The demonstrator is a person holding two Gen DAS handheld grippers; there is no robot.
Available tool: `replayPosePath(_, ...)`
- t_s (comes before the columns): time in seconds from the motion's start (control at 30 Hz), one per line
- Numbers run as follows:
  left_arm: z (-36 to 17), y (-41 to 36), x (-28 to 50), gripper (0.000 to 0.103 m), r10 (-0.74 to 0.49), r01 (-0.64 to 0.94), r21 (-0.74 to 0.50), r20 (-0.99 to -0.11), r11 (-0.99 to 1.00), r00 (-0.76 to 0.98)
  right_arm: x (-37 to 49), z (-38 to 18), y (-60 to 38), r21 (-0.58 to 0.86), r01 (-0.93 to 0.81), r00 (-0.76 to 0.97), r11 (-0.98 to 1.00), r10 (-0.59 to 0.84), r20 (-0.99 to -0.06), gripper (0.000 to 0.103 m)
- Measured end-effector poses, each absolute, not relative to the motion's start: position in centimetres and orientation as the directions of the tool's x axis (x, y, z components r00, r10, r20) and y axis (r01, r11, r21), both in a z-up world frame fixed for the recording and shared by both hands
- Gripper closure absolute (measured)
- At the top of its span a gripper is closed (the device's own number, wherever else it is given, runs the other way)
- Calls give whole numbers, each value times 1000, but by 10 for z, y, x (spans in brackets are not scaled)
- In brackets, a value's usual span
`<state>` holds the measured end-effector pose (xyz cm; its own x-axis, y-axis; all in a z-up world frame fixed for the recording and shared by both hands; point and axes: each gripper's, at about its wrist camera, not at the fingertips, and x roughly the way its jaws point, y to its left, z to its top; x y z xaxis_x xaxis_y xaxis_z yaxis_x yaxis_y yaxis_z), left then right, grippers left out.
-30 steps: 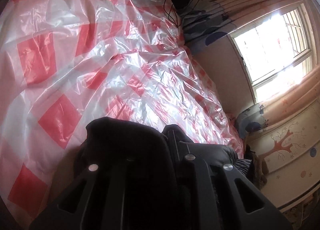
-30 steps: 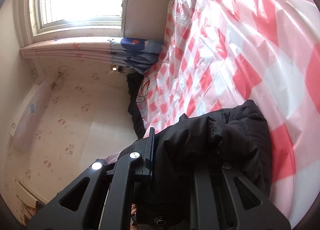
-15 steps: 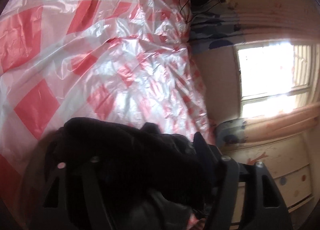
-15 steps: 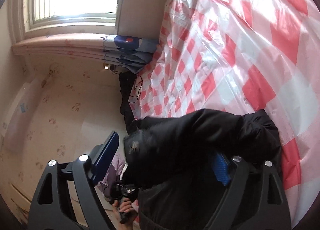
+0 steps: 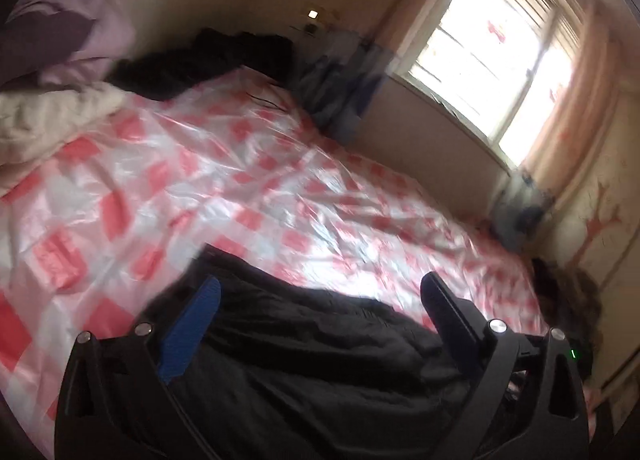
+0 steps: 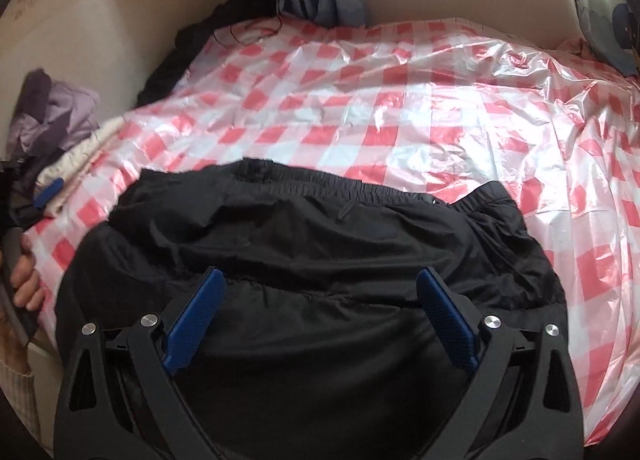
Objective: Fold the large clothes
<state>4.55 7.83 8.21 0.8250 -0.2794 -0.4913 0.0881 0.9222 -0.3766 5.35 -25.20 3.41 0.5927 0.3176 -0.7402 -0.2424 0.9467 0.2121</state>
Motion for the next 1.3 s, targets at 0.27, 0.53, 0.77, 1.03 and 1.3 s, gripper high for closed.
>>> replayPosePath(0.27, -11, -25, 127, 6, -121, 248, 42, -787, 968, 605, 139, -35, -231, 148, -172, 531, 974, 218, -819, 7)
replayPosePath(0.53, 36, -6, 123, 7, -167, 176, -62, -715, 982, 679, 138, 11, -258, 301, -172, 630, 938, 340, -698, 7)
replayPosePath(0.77, -5, -10, 164, 7, -109, 97, -61, -774, 993, 624, 193, -37, -231, 170, -135, 508, 976, 216, -834, 7)
replayPosePath(1.03, -35, -21, 150, 7, -39, 100, 33, -764, 994, 645, 206, -58, -240, 231, -115, 417, 966, 257, -872, 7)
replayPosePath(1.3, -11, -15, 114, 7, -10, 95, 89, -673, 991, 740, 144, -19, -308, 181, -71, 578, 981, 189, -794, 7)
